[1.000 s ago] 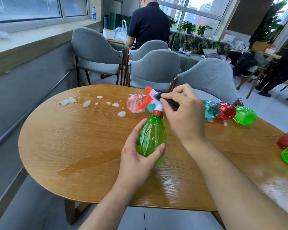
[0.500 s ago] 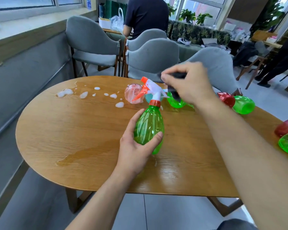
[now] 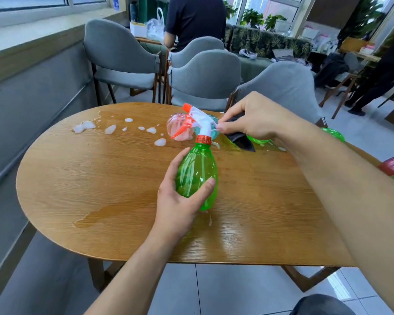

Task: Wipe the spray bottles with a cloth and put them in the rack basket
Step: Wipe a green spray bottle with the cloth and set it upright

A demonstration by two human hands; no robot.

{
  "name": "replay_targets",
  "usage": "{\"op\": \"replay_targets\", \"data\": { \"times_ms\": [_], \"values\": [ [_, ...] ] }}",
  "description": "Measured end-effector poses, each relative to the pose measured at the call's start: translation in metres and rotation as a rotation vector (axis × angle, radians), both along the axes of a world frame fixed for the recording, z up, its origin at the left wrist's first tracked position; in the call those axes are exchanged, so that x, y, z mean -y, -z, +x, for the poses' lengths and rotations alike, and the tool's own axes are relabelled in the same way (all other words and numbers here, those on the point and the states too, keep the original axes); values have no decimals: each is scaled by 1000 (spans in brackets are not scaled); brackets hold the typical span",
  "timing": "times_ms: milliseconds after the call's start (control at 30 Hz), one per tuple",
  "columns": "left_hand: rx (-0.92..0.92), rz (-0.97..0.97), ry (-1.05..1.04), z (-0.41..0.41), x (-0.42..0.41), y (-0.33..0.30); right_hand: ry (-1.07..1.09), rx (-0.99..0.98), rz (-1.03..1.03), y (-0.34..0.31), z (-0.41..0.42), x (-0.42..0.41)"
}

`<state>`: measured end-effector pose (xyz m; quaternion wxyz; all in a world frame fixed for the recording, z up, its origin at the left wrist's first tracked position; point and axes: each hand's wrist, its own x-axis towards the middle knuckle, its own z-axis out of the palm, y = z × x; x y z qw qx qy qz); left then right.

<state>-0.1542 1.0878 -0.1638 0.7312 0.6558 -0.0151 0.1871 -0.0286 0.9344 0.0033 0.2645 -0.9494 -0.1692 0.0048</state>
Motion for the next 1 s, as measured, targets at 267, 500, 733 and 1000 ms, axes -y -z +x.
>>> {"op": "replay_targets", "data": {
  "times_ms": [267,500,733,1000],
  "values": [
    [25,62,41,3,4,-3,0,352,88,-15,-6,11],
    [17,63,43,2,2,-1,-96,205,155,9,1,-2],
    [19,94,42,1,0,-2,-50,66,-122,-8,-1,24],
    [6,112,74,2,10,-3,-54,310,213,9,-2,-12]
  ]
}}
